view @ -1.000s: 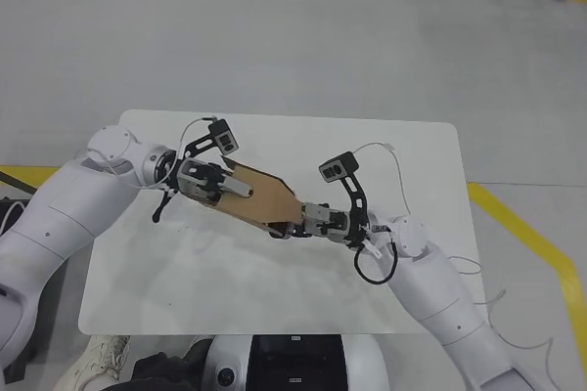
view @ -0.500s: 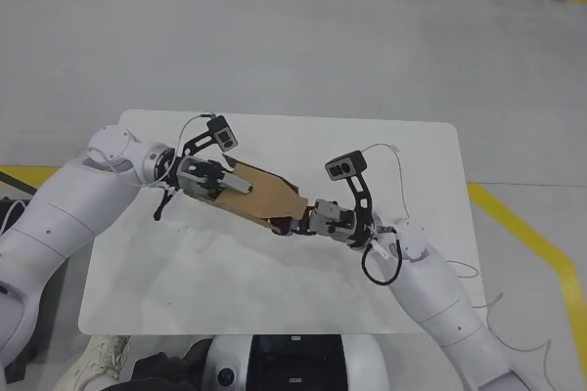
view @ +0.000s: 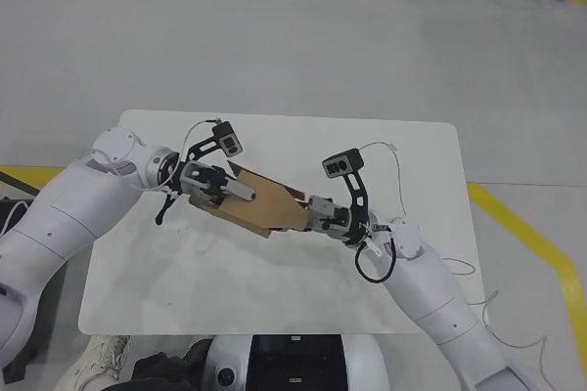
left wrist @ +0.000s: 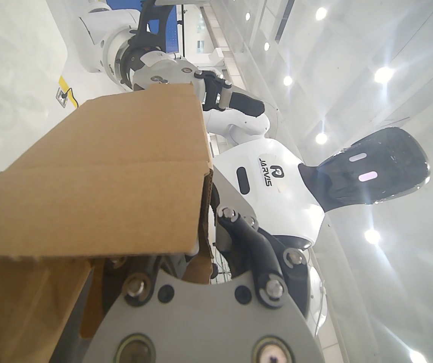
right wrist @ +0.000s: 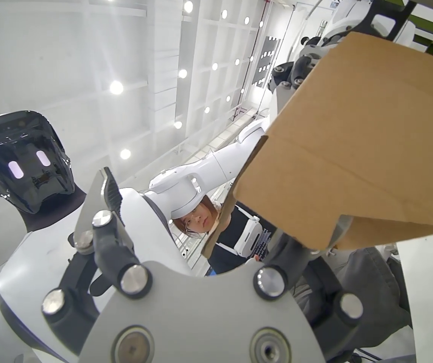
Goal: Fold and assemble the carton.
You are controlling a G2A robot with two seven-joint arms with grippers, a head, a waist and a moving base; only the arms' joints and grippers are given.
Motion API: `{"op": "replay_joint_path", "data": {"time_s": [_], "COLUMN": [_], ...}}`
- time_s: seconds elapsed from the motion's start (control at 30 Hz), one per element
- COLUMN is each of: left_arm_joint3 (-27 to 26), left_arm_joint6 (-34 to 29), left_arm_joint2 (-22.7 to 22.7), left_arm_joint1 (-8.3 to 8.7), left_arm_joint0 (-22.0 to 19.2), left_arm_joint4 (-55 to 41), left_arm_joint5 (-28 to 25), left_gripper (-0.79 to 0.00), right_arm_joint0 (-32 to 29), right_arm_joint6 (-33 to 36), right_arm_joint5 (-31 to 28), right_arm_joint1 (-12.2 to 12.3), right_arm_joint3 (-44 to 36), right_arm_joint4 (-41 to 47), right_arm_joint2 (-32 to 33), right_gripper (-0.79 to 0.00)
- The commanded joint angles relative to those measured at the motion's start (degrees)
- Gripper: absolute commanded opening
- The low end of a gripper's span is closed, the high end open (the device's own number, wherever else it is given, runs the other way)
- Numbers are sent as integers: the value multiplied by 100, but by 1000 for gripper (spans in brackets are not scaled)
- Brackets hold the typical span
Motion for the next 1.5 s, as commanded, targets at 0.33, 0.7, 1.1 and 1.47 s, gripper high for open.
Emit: {"op": "replay_joint_path", "data": {"time_s": [0.33, 0.7, 1.1, 1.47], "left_arm_joint3": [104, 49, -1, 205], "left_arm_joint6": [0, 0, 0, 0], "left_arm_joint2": [-63, -54, -6, 30], "left_arm_joint1": [40, 87, 101, 40], "left_arm_joint0": [-4, 39, 11, -65], "left_arm_joint4": [-158, -206, -240, -156], "left_arm_joint5": [-77, 61, 145, 50], "left_gripper": [-785, -785, -785, -785], "right_arm_joint0": [-209, -345, -147, -201], "right_arm_joint6": [-87, 318, 827, 1358], "right_arm_joint5": [-90, -208, -135, 292], "right_arm_joint1": [42, 78, -12, -37], "right_arm_joint3": [-214, -308, -132, -318], "right_arm_joint4": [-53, 272, 749, 1048], "right_arm_joint2": [298, 529, 309, 255], "right_gripper": [0, 0, 0, 0]}}
